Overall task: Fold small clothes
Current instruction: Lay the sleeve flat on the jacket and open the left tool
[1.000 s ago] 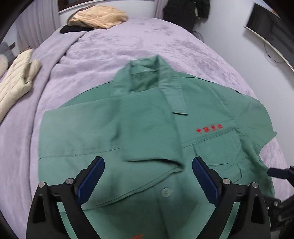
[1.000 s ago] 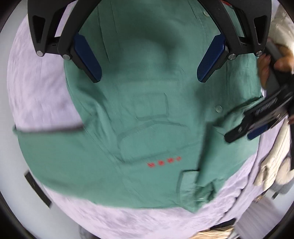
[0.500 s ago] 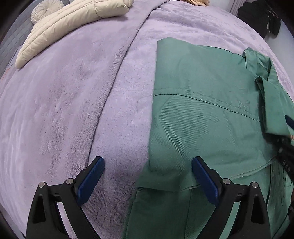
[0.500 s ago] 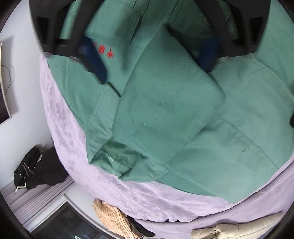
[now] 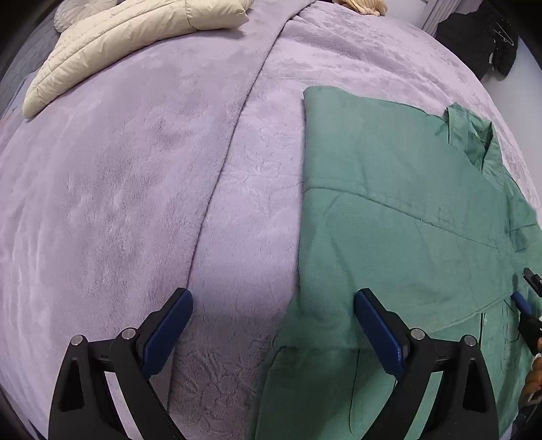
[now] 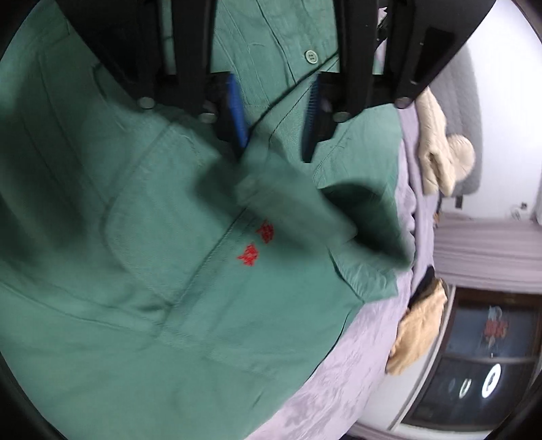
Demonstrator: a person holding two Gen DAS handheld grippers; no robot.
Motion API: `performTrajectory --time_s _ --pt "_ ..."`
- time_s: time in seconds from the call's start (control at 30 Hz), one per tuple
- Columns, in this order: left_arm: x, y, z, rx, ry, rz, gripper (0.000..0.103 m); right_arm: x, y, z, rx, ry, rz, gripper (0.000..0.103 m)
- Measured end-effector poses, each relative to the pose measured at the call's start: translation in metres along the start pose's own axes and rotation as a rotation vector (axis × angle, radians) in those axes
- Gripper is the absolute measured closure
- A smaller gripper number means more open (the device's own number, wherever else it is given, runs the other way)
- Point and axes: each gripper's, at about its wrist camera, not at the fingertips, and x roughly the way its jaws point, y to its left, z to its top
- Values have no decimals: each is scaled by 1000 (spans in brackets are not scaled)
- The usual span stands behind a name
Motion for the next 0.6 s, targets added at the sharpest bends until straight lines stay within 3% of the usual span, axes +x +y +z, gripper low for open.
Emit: performTrajectory --time_s 0.07,0.23,0.27,0.3,0.33,0.43,0.6 --pt "2 1 13 10 -9 7 6 0 5 2 -26 -2 -11 40" --pt "-3 -8 32 6 -39 20 6 11 6 12 13 -1 -15 40" --pt "-7 -12 33 18 -40 23 6 12 2 14 33 6 3 45" --pt "-7 -15 32 32 -38 24 6 12 0 15 40 15 5 85" --pt "-9 -19 29 48 -35 23 6 10 -2 15 40 28 -5 97" --pt "-11 -24 19 98 -32 46 6 1 0 10 27 24 2 97" --pt "9 -20 5 103 24 73 6 3 -5 1 -55 46 -108 97"
